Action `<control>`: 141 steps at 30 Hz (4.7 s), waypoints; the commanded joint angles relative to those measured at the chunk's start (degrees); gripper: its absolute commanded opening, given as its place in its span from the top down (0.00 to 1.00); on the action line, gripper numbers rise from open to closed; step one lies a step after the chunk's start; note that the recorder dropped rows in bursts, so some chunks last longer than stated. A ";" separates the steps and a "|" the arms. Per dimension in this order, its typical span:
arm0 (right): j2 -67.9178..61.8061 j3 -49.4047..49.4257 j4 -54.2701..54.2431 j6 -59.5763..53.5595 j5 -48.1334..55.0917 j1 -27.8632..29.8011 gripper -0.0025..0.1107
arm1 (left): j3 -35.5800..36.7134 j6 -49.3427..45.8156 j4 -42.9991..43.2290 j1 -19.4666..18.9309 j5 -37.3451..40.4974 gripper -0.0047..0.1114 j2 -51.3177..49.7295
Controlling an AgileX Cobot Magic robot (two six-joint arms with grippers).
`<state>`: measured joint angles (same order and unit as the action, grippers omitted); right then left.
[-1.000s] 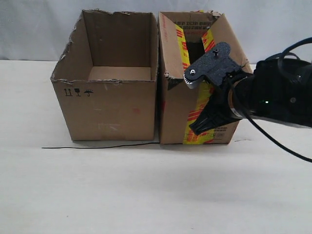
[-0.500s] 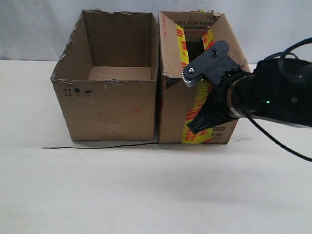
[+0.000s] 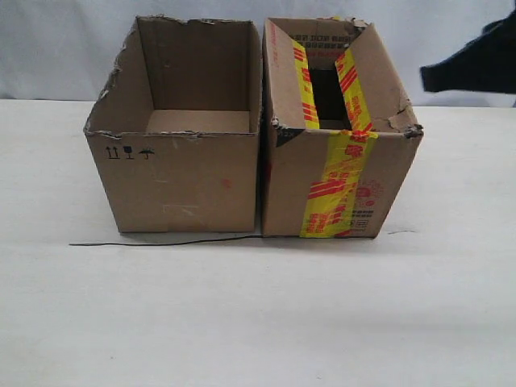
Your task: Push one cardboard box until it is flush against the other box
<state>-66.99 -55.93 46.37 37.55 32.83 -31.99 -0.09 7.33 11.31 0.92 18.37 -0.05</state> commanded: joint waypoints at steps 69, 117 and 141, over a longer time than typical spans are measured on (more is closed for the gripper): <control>-36.27 -24.59 -99.92 -81.62 21.35 43.13 0.98 | 0.09 0.23 -0.39 0.46 -0.69 0.96 0.05; 54.87 42.57 -64.12 -60.62 -8.78 14.52 0.98 | 0.09 0.23 -0.39 0.46 -0.69 0.96 0.05; 66.15 42.57 -64.12 -60.62 -8.54 17.92 0.98 | 0.09 0.23 -0.39 0.46 -0.69 0.96 0.05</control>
<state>-1.12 -13.60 -17.64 -23.01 24.37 -14.50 -0.09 7.33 11.31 0.92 18.37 -0.05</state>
